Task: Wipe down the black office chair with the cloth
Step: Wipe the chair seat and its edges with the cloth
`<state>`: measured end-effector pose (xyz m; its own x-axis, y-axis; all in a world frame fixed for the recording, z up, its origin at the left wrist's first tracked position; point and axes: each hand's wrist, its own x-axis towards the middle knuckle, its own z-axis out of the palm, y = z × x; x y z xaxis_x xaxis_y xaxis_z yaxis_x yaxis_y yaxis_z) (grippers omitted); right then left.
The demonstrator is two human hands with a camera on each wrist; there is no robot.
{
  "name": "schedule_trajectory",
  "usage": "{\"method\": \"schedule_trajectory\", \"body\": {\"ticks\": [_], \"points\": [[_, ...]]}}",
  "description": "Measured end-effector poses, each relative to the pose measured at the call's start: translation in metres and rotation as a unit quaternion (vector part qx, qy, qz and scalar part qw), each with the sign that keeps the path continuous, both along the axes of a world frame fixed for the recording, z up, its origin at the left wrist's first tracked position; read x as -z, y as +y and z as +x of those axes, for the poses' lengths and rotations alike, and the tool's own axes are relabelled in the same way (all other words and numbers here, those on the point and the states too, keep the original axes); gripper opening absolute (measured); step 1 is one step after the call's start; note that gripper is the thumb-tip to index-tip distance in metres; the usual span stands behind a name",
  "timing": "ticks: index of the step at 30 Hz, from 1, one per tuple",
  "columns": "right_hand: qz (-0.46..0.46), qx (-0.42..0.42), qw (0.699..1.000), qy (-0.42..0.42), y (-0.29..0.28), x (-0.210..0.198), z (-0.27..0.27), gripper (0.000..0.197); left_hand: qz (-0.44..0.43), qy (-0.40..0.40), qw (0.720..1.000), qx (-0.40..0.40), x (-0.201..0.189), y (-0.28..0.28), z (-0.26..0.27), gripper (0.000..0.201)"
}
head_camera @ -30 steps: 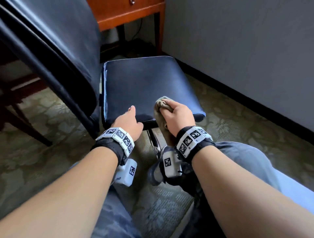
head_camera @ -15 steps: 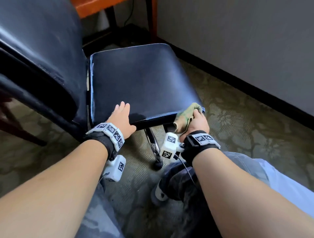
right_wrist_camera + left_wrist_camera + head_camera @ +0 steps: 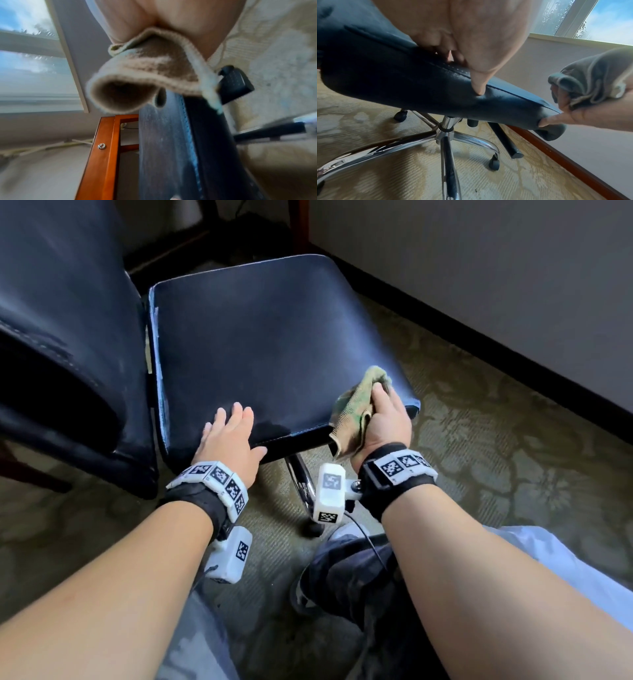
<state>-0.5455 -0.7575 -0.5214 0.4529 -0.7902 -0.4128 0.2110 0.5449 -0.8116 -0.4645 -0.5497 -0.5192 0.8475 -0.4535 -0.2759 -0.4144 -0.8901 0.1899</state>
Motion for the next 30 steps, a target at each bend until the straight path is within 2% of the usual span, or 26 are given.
{"method": "schedule_trajectory", "body": {"ticks": [4, 7, 9, 12, 14, 16, 19, 21, 26, 27, 30], "points": [[-0.097, -0.017, 0.991, 0.095, -0.008, -0.003, -0.015, 0.02, 0.009, 0.01, 1.0, -0.008, -0.005, -0.013, -0.007, 0.073], [-0.183, -0.096, 0.962, 0.177, 0.009, -0.001, -0.03, 0.013, -0.003, -0.016, 1.0, 0.01, 0.003, -0.014, -0.01, 0.074], [-0.27, -0.193, 0.913, 0.239, 0.03, -0.001, -0.035, 0.014, -0.013, -0.031, 0.999, 0.017, 0.01, -0.013, -0.012, 0.078], [-0.43, -0.314, 0.785, 0.317, 0.057, 0.002, -0.03, 0.025, -0.014, -0.031, 0.999, 0.026, 0.018, -0.009, -0.02, 0.093], [-0.472, -0.331, 0.744, 0.337, 0.063, 0.001, -0.023, 0.021, 0.0, -0.044, 0.998, 0.039, 0.025, -0.004, -0.025, 0.107], [-0.492, -0.323, 0.73, 0.349, 0.057, 0.0, -0.019, 0.017, 0.003, -0.047, 0.998, 0.047, 0.029, -0.001, -0.025, 0.117], [-0.459, -0.261, 0.756, 0.387, 0.027, -0.003, -0.017, 0.013, 0.002, -0.029, 0.998, 0.055, 0.028, -0.001, -0.024, 0.123], [-0.464, -0.245, 0.754, 0.395, 0.019, -0.007, -0.014, 0.013, 0.003, -0.023, 0.998, 0.052, 0.028, -0.002, -0.025, 0.123], [-0.577, -0.329, 0.672, 0.328, 0.068, 0.001, -0.008, 0.02, -0.023, -0.028, 0.999, 0.034, 0.027, -0.004, -0.027, 0.113], [-0.574, -0.326, 0.672, 0.336, 0.066, 0.001, -0.008, 0.021, -0.037, -0.016, 0.999, 0.033, 0.026, -0.003, -0.025, 0.111], [-0.527, -0.282, 0.71, 0.372, 0.044, 0.001, -0.012, 0.02, -0.064, 0.006, 0.997, 0.034, 0.025, 0.001, -0.022, 0.11]]}}
